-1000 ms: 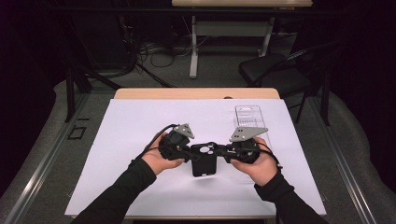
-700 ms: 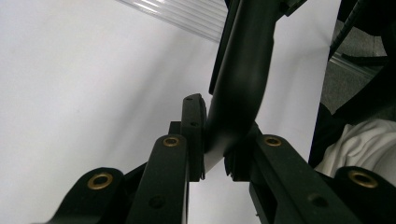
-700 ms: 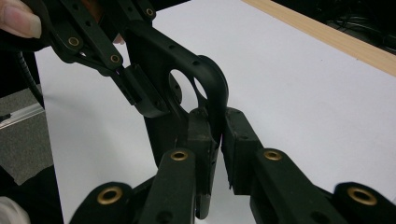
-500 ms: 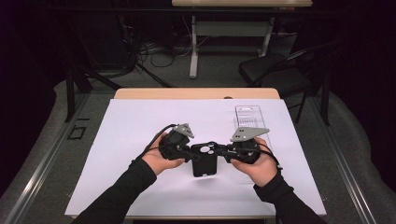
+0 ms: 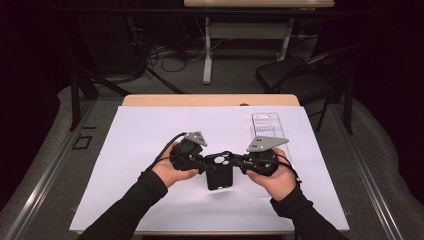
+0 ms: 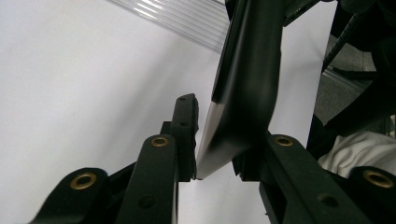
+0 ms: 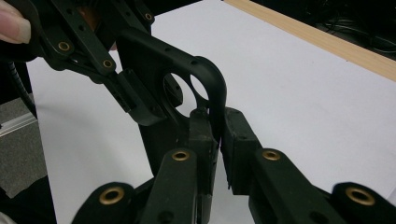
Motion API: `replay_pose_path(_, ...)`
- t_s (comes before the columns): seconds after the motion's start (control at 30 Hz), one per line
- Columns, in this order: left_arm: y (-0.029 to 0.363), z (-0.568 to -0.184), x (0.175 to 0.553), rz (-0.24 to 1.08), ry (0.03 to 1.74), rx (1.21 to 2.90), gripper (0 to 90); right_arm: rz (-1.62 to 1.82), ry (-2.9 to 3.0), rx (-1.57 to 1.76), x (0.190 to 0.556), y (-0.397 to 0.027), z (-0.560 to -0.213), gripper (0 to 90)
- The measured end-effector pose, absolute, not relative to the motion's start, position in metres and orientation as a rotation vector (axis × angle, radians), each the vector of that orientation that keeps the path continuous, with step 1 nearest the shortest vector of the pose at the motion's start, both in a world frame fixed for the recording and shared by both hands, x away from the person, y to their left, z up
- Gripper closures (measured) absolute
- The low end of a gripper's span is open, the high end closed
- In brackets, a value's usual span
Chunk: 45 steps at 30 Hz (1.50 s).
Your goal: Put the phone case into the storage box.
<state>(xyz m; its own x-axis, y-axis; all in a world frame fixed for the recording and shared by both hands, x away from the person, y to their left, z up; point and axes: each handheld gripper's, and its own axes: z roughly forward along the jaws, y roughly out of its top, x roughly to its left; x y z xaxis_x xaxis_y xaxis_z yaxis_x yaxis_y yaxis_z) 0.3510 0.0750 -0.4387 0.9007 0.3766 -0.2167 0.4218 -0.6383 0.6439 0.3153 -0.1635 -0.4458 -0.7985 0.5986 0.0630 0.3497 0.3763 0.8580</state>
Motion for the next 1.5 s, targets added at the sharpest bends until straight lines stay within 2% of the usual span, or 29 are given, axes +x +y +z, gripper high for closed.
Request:
replay_pose_path(0.17,0.077,-0.440,0.351,-0.084,0.586,2.300,68.9,1.383,2.370,0.848,0.316,-0.165,-0.446,83.8)
replay_pose_path(0.4,0.080,-0.443,0.351,-0.079,0.591,2.251,55.7,1.388,2.359,0.865,0.319,-0.167,-0.446,84.0)
replay_pose_path(0.57,0.084,-0.444,0.352,-0.069,0.616,2.244,49.9,1.397,2.345,0.874,0.322,-0.170,-0.445,84.2)
replay_pose_path(0.77,0.091,-0.444,0.353,-0.055,0.648,2.229,45.9,1.390,2.332,0.893,0.325,-0.174,-0.444,84.4)
replay_pose_path(1.17,0.104,-0.448,0.352,-0.021,0.730,2.182,43.2,1.392,2.300,0.932,0.330,-0.180,-0.440,84.7)
replay_pose_path(1.33,0.111,-0.451,0.350,-0.006,0.770,2.158,35.8,1.390,2.290,0.947,0.332,-0.183,-0.438,84.7)
replay_pose_path(1.5,0.119,-0.455,0.350,-0.008,0.817,2.127,32.3,1.395,2.273,0.961,0.333,-0.186,-0.437,84.7)
